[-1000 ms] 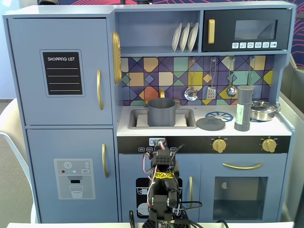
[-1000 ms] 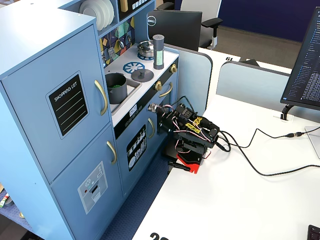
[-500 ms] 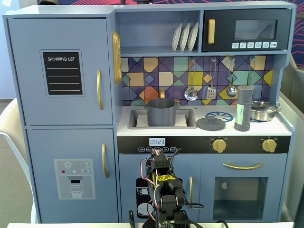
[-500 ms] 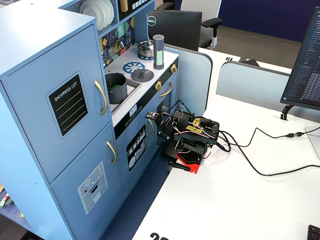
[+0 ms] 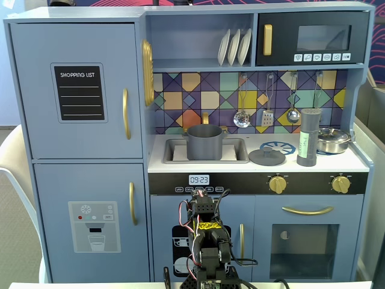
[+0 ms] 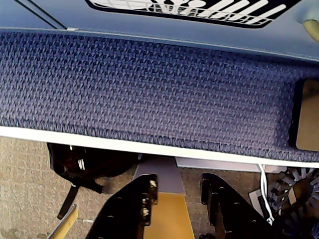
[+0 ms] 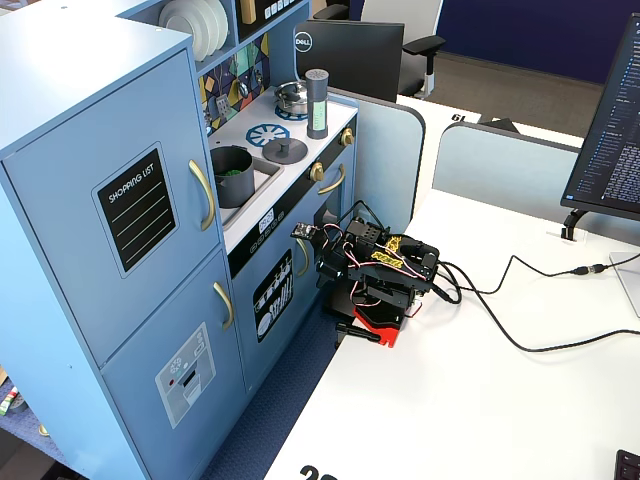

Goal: Put salt in the gray recipient

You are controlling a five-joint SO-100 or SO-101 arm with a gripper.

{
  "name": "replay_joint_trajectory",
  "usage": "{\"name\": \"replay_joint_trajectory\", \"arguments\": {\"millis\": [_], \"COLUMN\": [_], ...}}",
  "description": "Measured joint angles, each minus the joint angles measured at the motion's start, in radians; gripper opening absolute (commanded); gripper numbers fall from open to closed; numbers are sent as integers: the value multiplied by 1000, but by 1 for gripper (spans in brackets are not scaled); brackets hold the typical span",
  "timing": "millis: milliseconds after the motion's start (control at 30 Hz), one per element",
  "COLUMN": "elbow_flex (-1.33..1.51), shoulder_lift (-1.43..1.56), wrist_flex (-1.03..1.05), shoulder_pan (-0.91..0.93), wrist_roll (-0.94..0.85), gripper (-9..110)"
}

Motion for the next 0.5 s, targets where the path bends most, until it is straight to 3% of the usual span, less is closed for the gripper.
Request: {"name": "replay_joint_trajectory", "arguments": {"millis": [500], "elbow_flex": [0], "shoulder_lift": [0], "wrist_flex": [0], "shoulder_pan": [0], "wrist_roll": [0], "gripper": [6]}}
